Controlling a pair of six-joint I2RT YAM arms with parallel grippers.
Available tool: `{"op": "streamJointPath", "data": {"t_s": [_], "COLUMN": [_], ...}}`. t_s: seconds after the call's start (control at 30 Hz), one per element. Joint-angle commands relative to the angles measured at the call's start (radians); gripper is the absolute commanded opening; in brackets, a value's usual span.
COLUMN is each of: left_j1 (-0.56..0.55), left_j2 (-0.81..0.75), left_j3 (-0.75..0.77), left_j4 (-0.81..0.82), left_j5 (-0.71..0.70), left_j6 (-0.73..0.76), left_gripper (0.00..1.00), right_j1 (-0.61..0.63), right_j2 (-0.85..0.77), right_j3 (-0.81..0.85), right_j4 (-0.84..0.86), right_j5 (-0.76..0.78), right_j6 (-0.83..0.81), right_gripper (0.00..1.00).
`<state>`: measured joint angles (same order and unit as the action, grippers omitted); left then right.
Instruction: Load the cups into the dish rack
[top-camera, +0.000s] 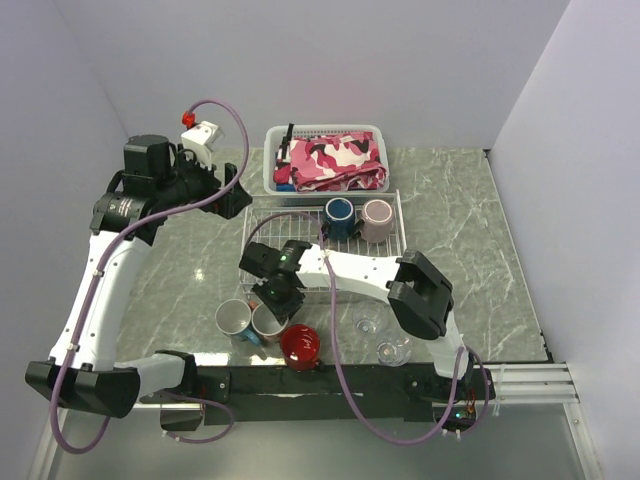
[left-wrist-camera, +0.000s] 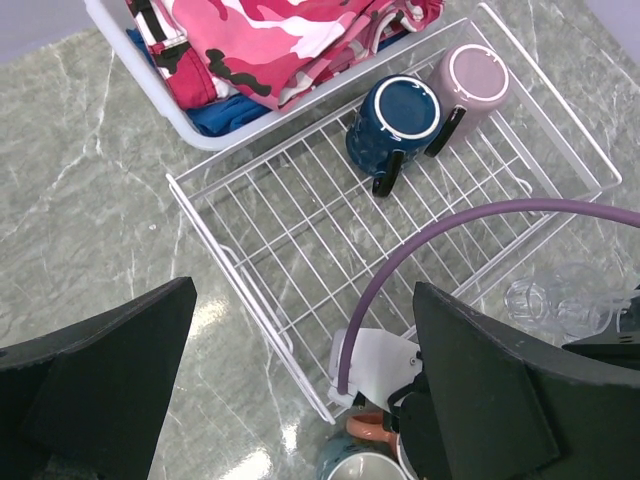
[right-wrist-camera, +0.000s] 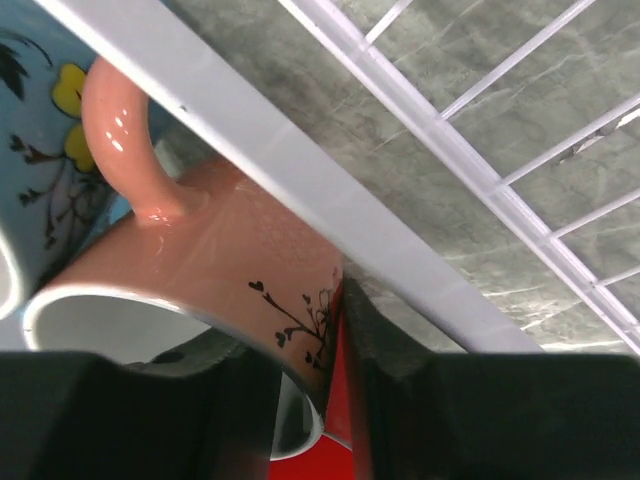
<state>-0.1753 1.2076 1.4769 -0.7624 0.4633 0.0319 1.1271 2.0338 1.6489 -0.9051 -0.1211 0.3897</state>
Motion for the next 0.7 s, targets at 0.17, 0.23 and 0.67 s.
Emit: {"op": "streamJointPath", "data": {"t_s": [0.17,0.23,0.67], "left_j1": [0.005,0.005,0.008], "left_j2": [-0.022,-0.017,0.030], "left_j3": [0.016,0.025,0.144], "left_j4": [0.061,0.077,0.133], "left_j5": [-0.009,-0.009,0.035], "left_j6": [-0.024,-0.024,-0.136], "left_gripper": [0.97,0.96,0.96], "right_j1": [0.010,0.008,-0.041], "right_j2": [-0.084,-0.113,-0.306], "right_j3": [0.067,0.113,0.416], "right_j4": [-0.086,-0.142,-0.356], "right_j5": [0.153,0.202,0.301], "right_j6": [-0.026,-0.032,-0.019], "right_gripper": [0.09,0.06,0.01]}}
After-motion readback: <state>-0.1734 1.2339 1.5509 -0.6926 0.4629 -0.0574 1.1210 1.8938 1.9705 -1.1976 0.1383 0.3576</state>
